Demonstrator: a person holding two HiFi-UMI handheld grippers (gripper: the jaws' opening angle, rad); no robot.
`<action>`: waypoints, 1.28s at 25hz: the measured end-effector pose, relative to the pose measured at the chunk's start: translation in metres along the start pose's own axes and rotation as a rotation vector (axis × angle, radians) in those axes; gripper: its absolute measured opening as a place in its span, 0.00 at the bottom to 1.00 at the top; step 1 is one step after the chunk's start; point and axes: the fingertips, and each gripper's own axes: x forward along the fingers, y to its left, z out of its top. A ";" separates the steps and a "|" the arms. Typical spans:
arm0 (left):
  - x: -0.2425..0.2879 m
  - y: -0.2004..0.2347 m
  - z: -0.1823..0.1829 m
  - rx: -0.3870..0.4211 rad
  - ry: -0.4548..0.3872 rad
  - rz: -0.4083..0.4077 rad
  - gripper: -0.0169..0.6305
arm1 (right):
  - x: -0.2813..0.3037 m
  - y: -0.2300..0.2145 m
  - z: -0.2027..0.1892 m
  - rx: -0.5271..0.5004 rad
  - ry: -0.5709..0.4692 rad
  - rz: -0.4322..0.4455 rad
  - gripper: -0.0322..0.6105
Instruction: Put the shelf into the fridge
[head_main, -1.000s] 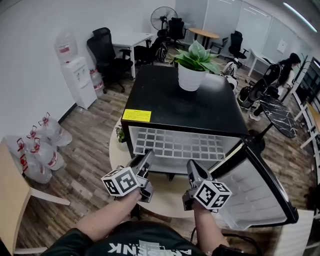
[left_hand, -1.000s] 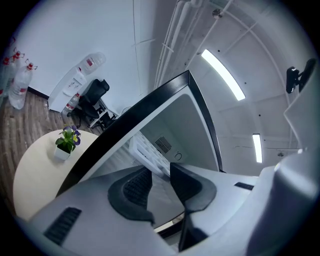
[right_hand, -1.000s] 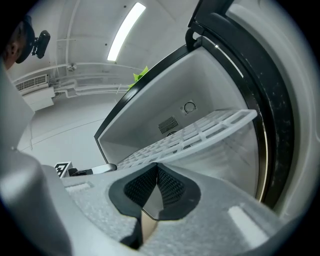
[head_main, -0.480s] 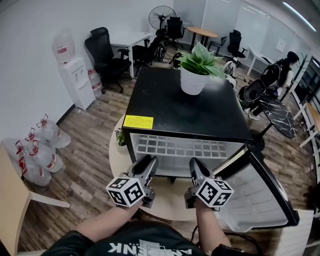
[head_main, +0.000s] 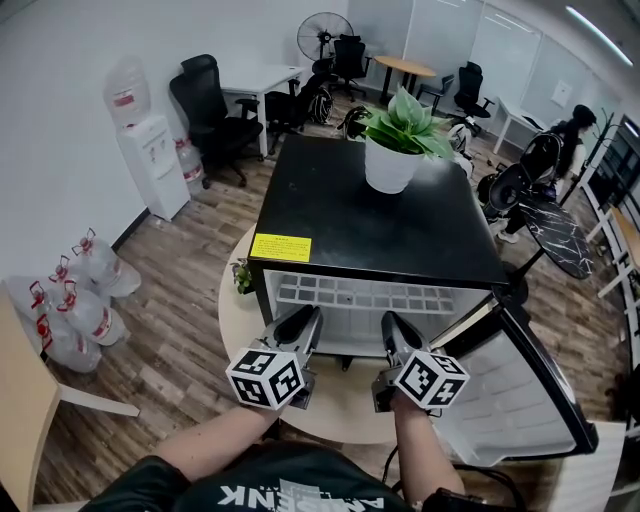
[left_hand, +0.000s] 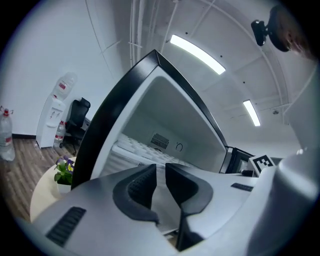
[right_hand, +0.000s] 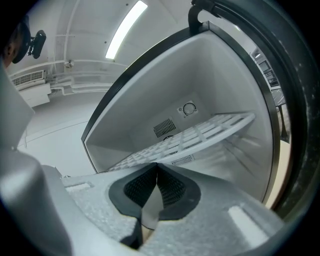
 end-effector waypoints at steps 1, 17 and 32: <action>0.002 0.001 -0.001 0.023 0.006 0.009 0.11 | 0.001 -0.001 0.000 0.001 0.000 0.000 0.06; 0.028 0.014 0.001 0.107 0.054 0.064 0.07 | 0.022 -0.013 0.009 -0.003 -0.011 -0.011 0.06; 0.029 0.009 0.002 0.119 0.058 0.059 0.06 | 0.020 -0.005 0.008 -0.058 0.000 0.020 0.06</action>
